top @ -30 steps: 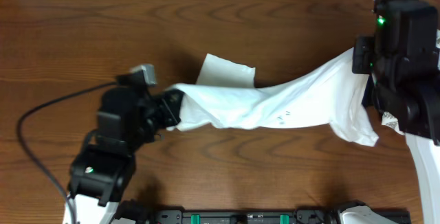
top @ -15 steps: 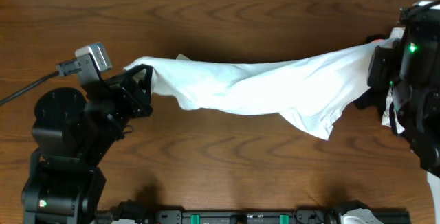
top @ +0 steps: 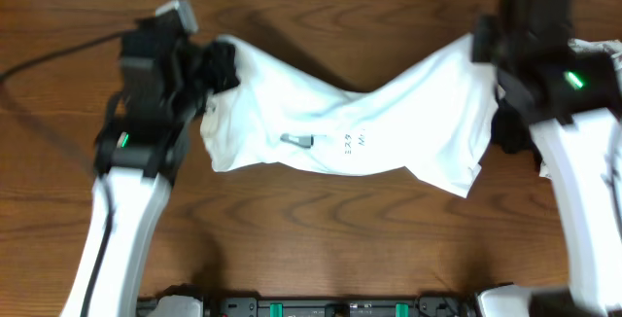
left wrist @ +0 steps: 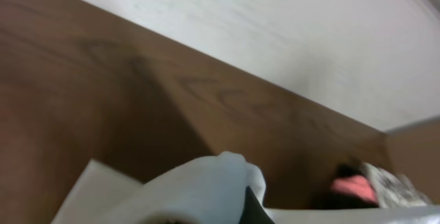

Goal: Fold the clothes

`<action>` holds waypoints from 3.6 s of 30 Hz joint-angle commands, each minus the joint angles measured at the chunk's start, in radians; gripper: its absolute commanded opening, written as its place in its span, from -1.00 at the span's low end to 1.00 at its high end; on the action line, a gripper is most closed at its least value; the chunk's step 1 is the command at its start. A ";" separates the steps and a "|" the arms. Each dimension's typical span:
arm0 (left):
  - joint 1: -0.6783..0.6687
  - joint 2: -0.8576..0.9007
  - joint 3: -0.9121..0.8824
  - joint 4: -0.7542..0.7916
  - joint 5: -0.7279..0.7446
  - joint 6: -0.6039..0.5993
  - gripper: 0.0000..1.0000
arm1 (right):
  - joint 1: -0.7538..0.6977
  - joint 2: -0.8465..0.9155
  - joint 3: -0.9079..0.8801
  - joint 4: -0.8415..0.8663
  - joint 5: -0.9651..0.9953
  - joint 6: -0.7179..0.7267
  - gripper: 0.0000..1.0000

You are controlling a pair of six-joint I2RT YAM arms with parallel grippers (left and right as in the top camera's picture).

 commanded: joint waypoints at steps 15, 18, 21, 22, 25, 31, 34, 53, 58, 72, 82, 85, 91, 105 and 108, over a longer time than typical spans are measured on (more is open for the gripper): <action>0.167 0.469 0.518 0.480 0.153 0.006 -0.89 | -0.163 0.225 0.185 0.594 -0.031 -0.105 -0.98; 0.182 0.452 0.575 0.307 0.209 0.007 -0.88 | -0.179 0.225 0.253 0.480 -0.051 -0.105 -0.98; 0.182 0.434 0.576 0.069 0.273 0.007 -0.88 | -0.181 0.225 0.274 0.305 -0.103 -0.105 -0.97; 0.182 0.432 0.576 -0.039 0.286 0.008 -0.89 | -0.181 0.224 0.274 0.226 -0.116 -0.105 -0.97; 0.183 0.433 0.574 -0.360 0.284 0.053 -0.88 | -0.180 0.225 0.273 -0.036 -0.120 -0.092 -0.98; 0.182 0.435 0.522 -0.786 0.138 0.224 -0.88 | -0.180 0.230 0.254 -0.444 -0.192 -0.041 -0.97; 0.182 0.434 0.471 -0.892 0.079 0.278 -0.88 | -0.180 0.230 0.220 -0.602 -0.241 -0.034 -0.97; 0.182 0.434 0.188 -0.922 0.055 0.322 -0.33 | -0.179 0.230 -0.313 -0.676 -0.377 -0.008 -0.84; 0.182 0.434 0.188 -0.924 0.054 0.322 -0.32 | -0.179 0.230 -0.387 -0.630 -0.378 -0.006 -0.86; 0.157 0.434 0.157 -0.974 -0.050 0.388 0.18 | -0.179 0.230 -0.393 -0.545 -0.502 0.000 -0.95; -0.055 0.434 -0.040 -0.745 -0.226 0.410 0.22 | -0.180 0.230 -0.393 -0.509 -0.505 0.000 -0.97; -0.096 0.434 -0.058 -0.690 -0.285 0.399 0.22 | -0.180 0.230 -0.393 -0.503 -0.505 0.000 -0.98; -0.113 0.434 -0.062 -0.662 -0.374 0.350 0.22 | -0.180 0.230 -0.393 -0.494 -0.505 -0.008 -0.97; -0.113 0.434 -0.069 -0.662 -0.249 0.351 -0.21 | -0.180 0.230 -0.393 -0.484 -0.505 -0.008 -0.97; -0.113 0.434 -0.093 -0.644 -0.249 0.351 -0.14 | -0.180 0.230 -0.393 -0.484 -0.505 -0.008 -0.97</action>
